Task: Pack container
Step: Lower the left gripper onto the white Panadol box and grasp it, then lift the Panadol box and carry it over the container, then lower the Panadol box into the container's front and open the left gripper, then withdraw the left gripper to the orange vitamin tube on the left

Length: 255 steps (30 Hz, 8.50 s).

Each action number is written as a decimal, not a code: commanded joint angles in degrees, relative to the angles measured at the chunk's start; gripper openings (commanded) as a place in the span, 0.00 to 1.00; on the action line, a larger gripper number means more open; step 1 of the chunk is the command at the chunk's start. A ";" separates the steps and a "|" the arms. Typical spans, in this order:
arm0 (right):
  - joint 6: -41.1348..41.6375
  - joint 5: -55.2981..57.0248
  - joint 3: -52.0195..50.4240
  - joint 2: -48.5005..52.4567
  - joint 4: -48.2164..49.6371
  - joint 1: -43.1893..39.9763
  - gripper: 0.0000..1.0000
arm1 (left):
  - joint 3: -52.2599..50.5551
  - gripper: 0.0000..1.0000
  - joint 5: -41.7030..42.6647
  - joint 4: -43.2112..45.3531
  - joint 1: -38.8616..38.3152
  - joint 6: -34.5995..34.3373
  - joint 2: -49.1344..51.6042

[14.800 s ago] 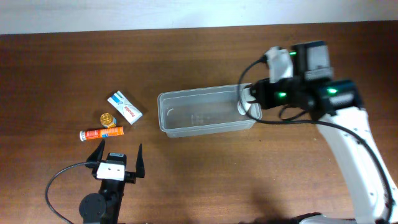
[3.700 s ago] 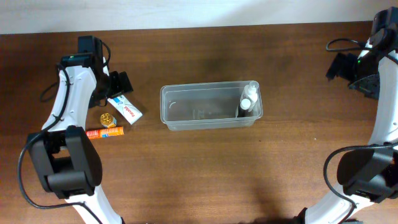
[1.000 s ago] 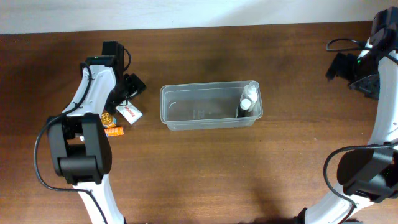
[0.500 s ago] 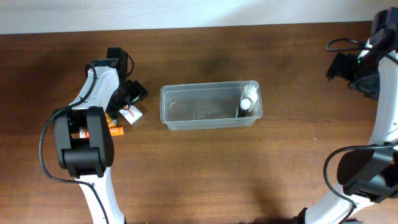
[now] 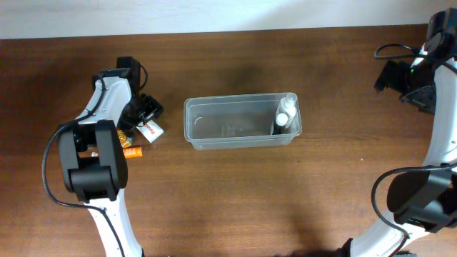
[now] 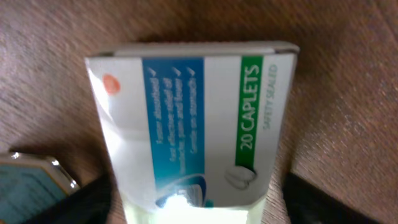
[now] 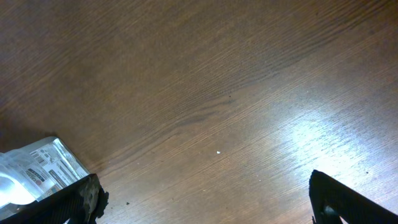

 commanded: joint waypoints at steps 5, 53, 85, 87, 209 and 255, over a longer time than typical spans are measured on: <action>0.70 -0.11 0.02 0.13 0.17 0.13 0.98 | 0.09 0.57 -1.95 0.92 1.03 4.02 2.69; 0.70 -0.11 0.02 0.13 0.17 0.13 0.98 | 23.78 0.36 -0.20 -15.69 -3.96 34.29 2.60; 0.70 -0.09 0.02 0.13 0.17 0.13 0.98 | 40.39 0.42 5.18 -28.92 -32.48 79.65 2.69; 0.70 -0.11 0.02 0.13 0.17 0.13 0.98 | 40.28 0.42 5.20 -28.44 -33.07 81.55 2.73; 0.70 -0.11 0.02 0.13 0.17 0.13 0.98 | 29.53 0.99 -0.63 -38.99 4.87 40.48 -37.35; 0.70 -0.11 0.02 0.13 0.17 0.13 0.98 | -24.74 0.99 1.51 5.25 15.23 -4.48 -19.34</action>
